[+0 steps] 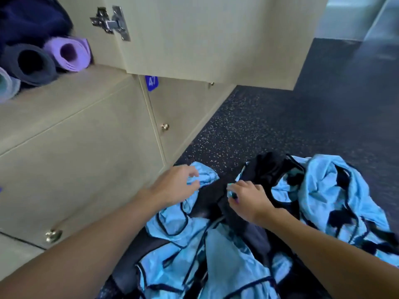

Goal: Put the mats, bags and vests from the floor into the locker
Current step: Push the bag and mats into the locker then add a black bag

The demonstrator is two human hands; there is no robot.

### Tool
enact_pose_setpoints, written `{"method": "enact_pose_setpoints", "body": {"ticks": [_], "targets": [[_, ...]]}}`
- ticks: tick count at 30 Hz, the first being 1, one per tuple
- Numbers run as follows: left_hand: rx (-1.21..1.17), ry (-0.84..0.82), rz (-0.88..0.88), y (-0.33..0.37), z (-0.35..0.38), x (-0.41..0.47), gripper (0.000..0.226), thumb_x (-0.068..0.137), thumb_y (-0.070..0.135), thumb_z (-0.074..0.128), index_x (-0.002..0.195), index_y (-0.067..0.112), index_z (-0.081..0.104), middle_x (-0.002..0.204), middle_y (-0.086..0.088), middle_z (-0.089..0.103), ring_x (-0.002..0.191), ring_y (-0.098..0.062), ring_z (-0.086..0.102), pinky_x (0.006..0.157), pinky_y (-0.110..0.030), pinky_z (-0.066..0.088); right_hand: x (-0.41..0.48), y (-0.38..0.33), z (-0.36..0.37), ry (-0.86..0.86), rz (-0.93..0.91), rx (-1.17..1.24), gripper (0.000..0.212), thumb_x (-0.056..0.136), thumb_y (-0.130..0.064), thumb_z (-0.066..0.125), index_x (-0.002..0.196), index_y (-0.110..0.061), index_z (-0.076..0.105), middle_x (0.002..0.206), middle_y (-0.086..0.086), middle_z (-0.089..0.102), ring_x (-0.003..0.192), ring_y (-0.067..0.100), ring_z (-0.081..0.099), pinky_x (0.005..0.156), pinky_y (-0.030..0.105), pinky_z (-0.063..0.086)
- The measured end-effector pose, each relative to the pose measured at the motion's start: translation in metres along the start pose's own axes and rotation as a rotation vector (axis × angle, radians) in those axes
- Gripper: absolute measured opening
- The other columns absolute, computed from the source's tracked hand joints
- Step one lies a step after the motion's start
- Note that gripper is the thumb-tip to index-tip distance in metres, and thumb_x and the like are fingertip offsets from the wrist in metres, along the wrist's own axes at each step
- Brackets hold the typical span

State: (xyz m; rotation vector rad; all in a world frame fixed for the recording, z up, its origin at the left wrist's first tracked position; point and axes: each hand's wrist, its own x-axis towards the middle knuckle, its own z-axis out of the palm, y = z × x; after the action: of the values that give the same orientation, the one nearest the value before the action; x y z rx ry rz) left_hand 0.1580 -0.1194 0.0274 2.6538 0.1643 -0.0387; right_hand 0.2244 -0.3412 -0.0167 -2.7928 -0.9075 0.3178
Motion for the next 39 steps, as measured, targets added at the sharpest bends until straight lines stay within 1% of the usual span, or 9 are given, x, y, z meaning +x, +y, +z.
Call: {"method": "enact_pose_setpoints", "body": {"ticks": [6, 11, 14, 18, 22, 25, 30, 34, 39], "targets": [[0.016, -0.219, -0.064, 0.013, 0.079, -0.004, 0.056, 0.090, 0.050, 0.061, 0.139, 0.027, 0.049, 0.143, 0.007, 0.048, 0.132, -0.015, 0.046, 0.106, -0.036, 0.040, -0.035, 0.045, 0.034, -0.099, 0.096, 0.040, 0.051, 0.095, -0.054, 0.046, 0.139, -0.028, 0.043, 0.141, -0.005, 0.041, 0.133, 0.021, 0.036, 0.107, 0.045, 0.032], [0.025, -0.099, 0.061, 0.057, 0.097, 0.013, 0.062, 0.090, 0.055, 0.058, 0.145, 0.033, 0.040, 0.153, 0.015, 0.033, 0.141, -0.012, 0.033, 0.111, -0.041, 0.027, -0.043, 0.061, 0.015, 0.383, -0.086, 0.127, 0.025, 0.088, -0.020, 0.062, 0.111, -0.010, 0.066, 0.110, 0.004, 0.062, 0.098, 0.029, 0.062, 0.080, 0.037, 0.050], [-0.019, -0.062, 0.138, 0.093, 0.102, 0.033, 0.060, 0.090, 0.052, 0.060, 0.144, 0.033, 0.041, 0.153, 0.013, 0.033, 0.141, -0.012, 0.034, 0.114, -0.042, 0.027, -0.046, 0.083, -0.006, 0.619, 0.064, -0.042, 0.030, 0.078, -0.021, 0.067, 0.107, -0.013, 0.065, 0.106, 0.004, 0.064, 0.098, 0.029, 0.059, 0.085, 0.039, 0.038], [-0.063, -0.169, 0.212, 0.128, 0.113, 0.049, 0.063, 0.090, 0.048, 0.063, 0.146, 0.035, 0.039, 0.155, 0.012, 0.033, 0.140, -0.013, 0.036, 0.112, -0.044, 0.032, -0.060, 0.124, -0.017, 0.294, 0.408, -0.158, 0.047, 0.092, -0.041, 0.055, 0.136, -0.029, 0.044, 0.145, 0.002, 0.039, 0.138, 0.031, 0.028, 0.105, 0.050, 0.020], [-0.208, -0.201, 0.152, 0.139, 0.127, 0.057, 0.061, 0.091, 0.034, 0.069, 0.146, 0.026, 0.044, 0.144, 0.010, 0.044, 0.130, -0.013, 0.046, 0.108, -0.032, 0.039, -0.084, 0.158, -0.011, 0.198, 0.443, -0.110, 0.036, 0.099, -0.030, 0.044, 0.135, -0.031, 0.049, 0.133, -0.003, 0.046, 0.132, 0.023, 0.033, 0.104, 0.046, 0.028], [-0.220, -0.177, 0.150, 0.139, 0.135, 0.058, 0.053, 0.090, 0.028, 0.070, 0.139, 0.017, 0.054, 0.137, 0.008, 0.052, 0.125, -0.013, 0.051, 0.107, -0.031, 0.041, -0.086, 0.163, -0.013, 0.297, 0.525, 0.007, 0.035, 0.099, -0.046, 0.042, 0.119, -0.026, 0.062, 0.124, -0.003, 0.052, 0.126, 0.022, 0.039, 0.105, 0.044, 0.026], [-0.313, -0.059, 0.082, 0.147, 0.128, 0.068, 0.038, 0.093, 0.027, 0.063, 0.130, 0.020, 0.061, 0.110, 0.008, 0.067, 0.098, -0.012, 0.062, 0.093, -0.031, 0.051, -0.067, 0.149, -0.018, 0.497, 0.253, -0.056, 0.039, 0.092, -0.050, 0.054, 0.116, -0.020, 0.063, 0.134, -0.002, 0.051, 0.136, 0.020, 0.035, 0.110, 0.047, 0.021], [-0.198, 0.048, -0.004, 0.149, 0.125, 0.100, 0.042, 0.094, 0.039, 0.061, 0.129, 0.017, 0.059, 0.121, 0.001, 0.061, 0.108, -0.020, 0.060, 0.096, -0.041, 0.049, -0.049, 0.139, -0.020, 0.157, 0.135, 0.062, 0.066, 0.094, -0.060, 0.042, 0.152, -0.036, 0.022, 0.156, -0.012, 0.028, 0.150, 0.016, 0.009, 0.118, 0.053, 0.004], [-0.125, -0.087, -0.098, 0.154, 0.137, 0.128, 0.051, 0.084, 0.049, 0.071, 0.123, 0.016, 0.066, 0.114, -0.003, 0.069, 0.109, -0.023, 0.063, 0.092, -0.036, 0.051, -0.042, 0.145, -0.011, -0.013, 0.177, -0.044, 0.071, 0.092, -0.068, 0.034, 0.152, -0.045, 0.002, 0.137, -0.005, 0.039, 0.143, 0.021, 0.014, 0.115, 0.062, 0.005]]}}
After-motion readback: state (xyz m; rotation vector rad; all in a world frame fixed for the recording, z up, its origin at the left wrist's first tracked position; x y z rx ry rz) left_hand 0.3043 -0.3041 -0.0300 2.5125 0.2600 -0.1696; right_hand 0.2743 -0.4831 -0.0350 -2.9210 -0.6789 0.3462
